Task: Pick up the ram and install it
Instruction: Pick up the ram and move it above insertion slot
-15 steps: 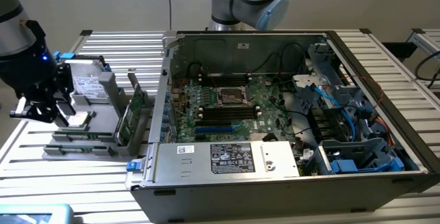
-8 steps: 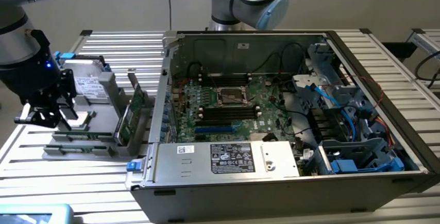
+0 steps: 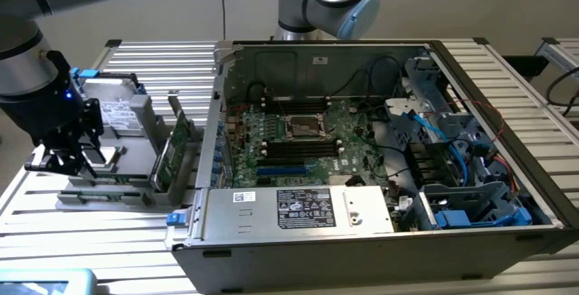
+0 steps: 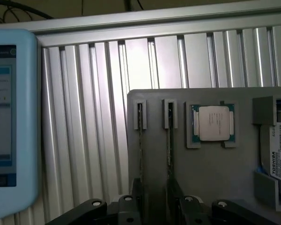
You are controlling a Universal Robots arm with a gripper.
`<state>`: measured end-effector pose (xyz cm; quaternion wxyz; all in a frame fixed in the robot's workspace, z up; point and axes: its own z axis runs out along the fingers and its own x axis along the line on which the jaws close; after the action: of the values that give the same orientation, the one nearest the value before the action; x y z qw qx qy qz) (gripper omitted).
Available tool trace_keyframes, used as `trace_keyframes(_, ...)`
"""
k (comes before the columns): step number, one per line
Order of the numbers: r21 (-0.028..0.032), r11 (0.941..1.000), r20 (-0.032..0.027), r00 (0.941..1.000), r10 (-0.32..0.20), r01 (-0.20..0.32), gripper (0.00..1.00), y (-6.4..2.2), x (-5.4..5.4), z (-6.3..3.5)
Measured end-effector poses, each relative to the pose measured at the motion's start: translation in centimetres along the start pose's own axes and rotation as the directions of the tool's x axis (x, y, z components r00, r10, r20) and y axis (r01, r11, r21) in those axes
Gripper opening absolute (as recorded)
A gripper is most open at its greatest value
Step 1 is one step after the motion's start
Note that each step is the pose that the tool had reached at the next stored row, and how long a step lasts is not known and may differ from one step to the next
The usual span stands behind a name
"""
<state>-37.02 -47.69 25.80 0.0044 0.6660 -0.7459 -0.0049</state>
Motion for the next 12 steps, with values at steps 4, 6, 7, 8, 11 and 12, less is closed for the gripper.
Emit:
trace_keyframes(4,0.0025,1.0,-0.0019,1.0,0.0,0.0,0.36,-0.17,0.0,0.52)
trace_keyframes(6,0.0028,1.0,-0.0023,1.0,0.0,0.0,0.36,-0.22,0.2,0.82)
trace_keyframes(7,0.0029,1.0,-0.0022,1.0,0.0,0.0,0.36,-0.27,0.2,0.99)
trace_keyframes(8,0.003,1.0,-0.0025,1.0,0.0,0.0,0.36,-0.34,0.3,1.15)
trace_keyframes(11,0.0031,1.0,-0.0034,1.0,0.0,0.0,0.36,-0.45,0.3,1.69)
trace_keyframes(12,0.0031,1.0,-0.0036,1.0,0.0,0.0,0.36,-0.47,0.4,1.87)
